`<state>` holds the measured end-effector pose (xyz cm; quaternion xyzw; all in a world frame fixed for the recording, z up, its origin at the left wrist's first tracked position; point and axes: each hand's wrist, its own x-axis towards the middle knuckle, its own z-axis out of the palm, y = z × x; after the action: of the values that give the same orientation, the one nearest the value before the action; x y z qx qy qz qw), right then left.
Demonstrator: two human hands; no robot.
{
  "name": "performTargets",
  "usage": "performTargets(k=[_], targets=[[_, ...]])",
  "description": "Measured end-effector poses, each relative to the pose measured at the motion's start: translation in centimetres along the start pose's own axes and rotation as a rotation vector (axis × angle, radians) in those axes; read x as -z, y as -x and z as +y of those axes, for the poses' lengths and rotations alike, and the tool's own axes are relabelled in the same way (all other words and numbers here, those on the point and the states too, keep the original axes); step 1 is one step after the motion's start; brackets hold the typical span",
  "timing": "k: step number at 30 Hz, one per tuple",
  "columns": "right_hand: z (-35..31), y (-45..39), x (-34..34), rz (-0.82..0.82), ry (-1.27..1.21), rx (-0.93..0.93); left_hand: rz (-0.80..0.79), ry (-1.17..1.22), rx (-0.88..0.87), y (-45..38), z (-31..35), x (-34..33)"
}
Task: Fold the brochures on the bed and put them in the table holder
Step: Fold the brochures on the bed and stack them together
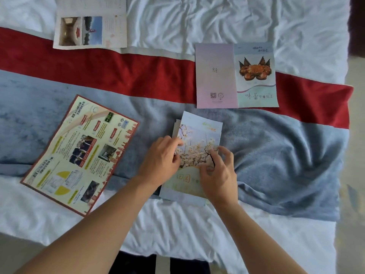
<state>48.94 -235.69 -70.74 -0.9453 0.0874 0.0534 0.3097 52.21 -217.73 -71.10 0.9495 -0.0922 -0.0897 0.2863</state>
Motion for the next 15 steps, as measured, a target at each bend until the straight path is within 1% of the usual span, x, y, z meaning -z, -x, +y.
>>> performTargets(k=[3, 6, 10, 13, 15], targets=[[0.6, 0.8, 0.0, -0.004, -0.022, 0.041, -0.006, -0.048, -0.016, 0.8, -0.1, -0.4], [0.6, 1.3, -0.1, -0.034, 0.029, 0.028, -0.007, -0.076, 0.009, 1.6, -0.2, -0.8], [0.3, 1.9, -0.4, -0.058, 0.085, -0.001, -0.071, -0.118, 0.008, 2.2, -0.3, -1.1], [0.2, 1.7, -0.5, -0.045, 0.132, -0.034, -0.079, -0.139, 0.01, 2.0, -0.3, -1.1], [0.2, 1.3, -0.5, -0.03, 0.158, -0.022, -0.072, -0.151, 0.027, 1.8, -0.2, -0.9]])
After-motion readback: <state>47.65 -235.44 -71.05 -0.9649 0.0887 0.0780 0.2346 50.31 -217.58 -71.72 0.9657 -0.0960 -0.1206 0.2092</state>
